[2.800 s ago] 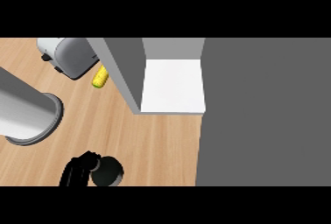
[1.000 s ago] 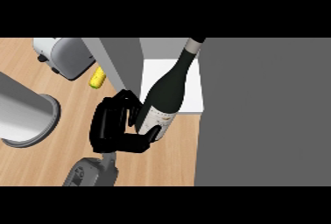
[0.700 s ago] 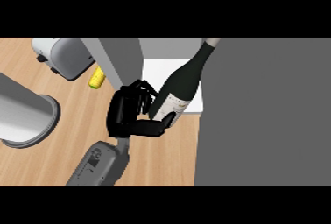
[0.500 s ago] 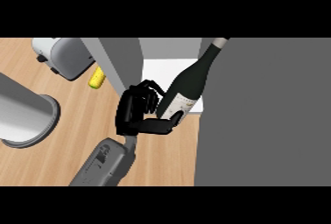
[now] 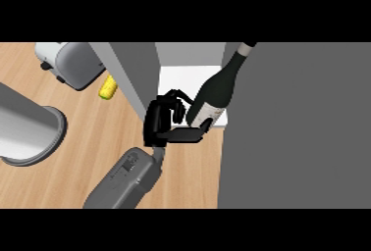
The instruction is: Pick up the wine, place it into the cabinet and close the cabinet
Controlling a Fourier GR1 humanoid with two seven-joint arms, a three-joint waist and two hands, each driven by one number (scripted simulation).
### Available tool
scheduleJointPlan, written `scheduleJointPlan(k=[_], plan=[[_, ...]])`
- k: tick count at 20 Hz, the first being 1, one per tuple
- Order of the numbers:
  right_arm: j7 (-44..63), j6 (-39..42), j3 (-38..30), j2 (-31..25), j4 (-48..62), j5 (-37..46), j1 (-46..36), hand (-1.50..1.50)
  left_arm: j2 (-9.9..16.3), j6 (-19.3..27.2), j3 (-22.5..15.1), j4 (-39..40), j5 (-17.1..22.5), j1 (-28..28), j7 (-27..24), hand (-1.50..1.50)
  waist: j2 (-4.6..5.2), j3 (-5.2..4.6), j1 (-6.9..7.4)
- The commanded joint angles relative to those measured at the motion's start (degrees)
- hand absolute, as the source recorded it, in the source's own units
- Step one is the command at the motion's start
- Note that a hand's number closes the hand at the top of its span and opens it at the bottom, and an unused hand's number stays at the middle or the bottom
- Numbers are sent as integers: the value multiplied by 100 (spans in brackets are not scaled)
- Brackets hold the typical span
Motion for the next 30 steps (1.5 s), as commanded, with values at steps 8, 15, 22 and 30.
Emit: scheduleJointPlan(k=[8, 15, 22, 30], plan=[[525, -126, -341, -180, -368, -413, -199, -150, -2, -302, 30, 612, 180, 362, -428, 150, -12, 0, 52], [5, 42, -1, 45, -127, -132, 132, -150, -2, -821, 42, 2050, 1685, -417, -1464, 150, 10, -3, -48], [-62, 5, 79, 93, 99, 82, 32, -150, -2, -877, -286, 2735, 2351, -1123, -1553, 150, 16, -3, -80], [265, 137, -450, -256, -103, -604, -114, -150, -2, -1288, -216, 3202, 2594, -1635, -1558, 150, 12, -2, -53]])
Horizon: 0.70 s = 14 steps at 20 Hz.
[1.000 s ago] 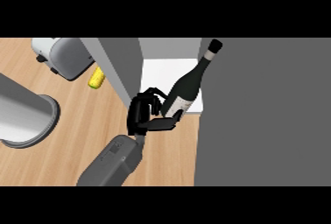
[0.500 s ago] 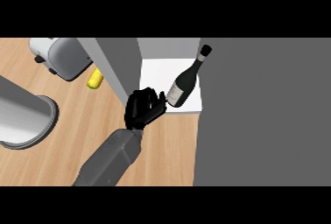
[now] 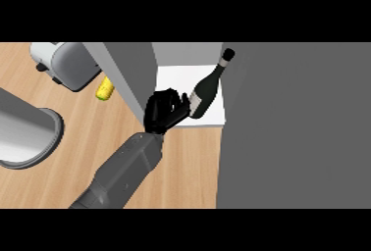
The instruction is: Pick up the wine, place it into the cabinet and close the cabinet
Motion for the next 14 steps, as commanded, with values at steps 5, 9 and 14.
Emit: scheduleJointPlan(k=[5, 9, 14], plan=[[-229, -78, 269, 179, 265, 404, -77, -150, 0, -427, 43, 830, 407, -504, -273, 150, 17, -1, -32], [-246, 3, 305, 146, 262, 374, -72, -150, 0, -288, 205, 1008, 519, -1204, 273, 150, 16, 0, -33], [-66, 16, -17, -41, 253, 29, -284, -150, 0, -200, 316, 1426, 609, -1248, 114, 150, 21, 0, -30]])
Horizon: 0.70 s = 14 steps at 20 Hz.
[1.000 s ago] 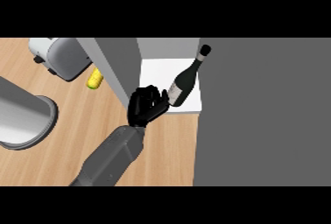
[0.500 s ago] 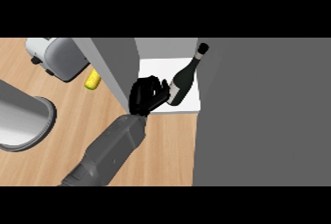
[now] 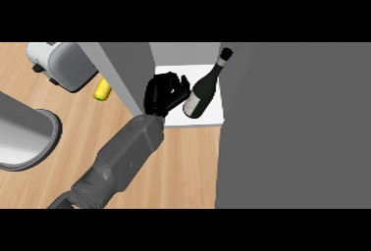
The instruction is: Pick up the wine, place it into the cabinet and close the cabinet
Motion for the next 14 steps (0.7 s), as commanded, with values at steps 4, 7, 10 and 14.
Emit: scheduleJointPlan(k=[4, 7, 10, 14], plan=[[27, 0, 76, -23, 172, 122, -128, -150, 0, 279, -261, 174, 162, 28, 161, 150, 13, -1, -59], [-58, 35, 176, 65, -175, 107, 207, -150, 0, -207, 109, 971, 26, -206, -8, 150, 27, -2, -67], [97, 136, -274, -203, -37, -345, 14, -150, 0, -247, 43, 885, 63, 16, -342, 150, 33, -1, -79], [-46, 51, 229, 57, -202, 154, 232, -150, 0, -245, 298, 1143, 114, -323, -320, 150, 25, -2, -54]])
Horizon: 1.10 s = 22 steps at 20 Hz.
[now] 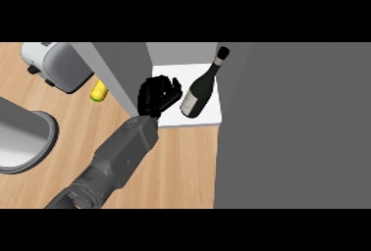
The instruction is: Pick up the wine, place it into the cabinet and close the cabinet
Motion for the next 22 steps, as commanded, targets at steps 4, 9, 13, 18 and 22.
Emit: scheduleJointPlan(k=[4, 9, 13, 18, 22], plan=[[-208, 47, -70, 10, 200, 67, 14, -150, 0, 21, 332, 308, 29, -17, -785, 150, 1, 2, 79], [110, -87, -23, -58, 67, 96, -302, -150, 0, 104, 123, -96, -75, 214, -1097, -150, -28, 1, 88], [-256, 58, 117, 70, 60, 259, 107, -150, 0, 17, 224, -113, -175, 53, -1289, -150, -41, 4, 135], [179, -12, -149, -143, 16, -45, -161, -150, 0, 162, 168, -576, -360, 360, -1195, -150, -99, 7, 297], [660, -338, 56, -52, -269, 155, -375, -150, 174, 207, -80, -1167, -594, 807, -1020, -150, -133, 6, 406]])
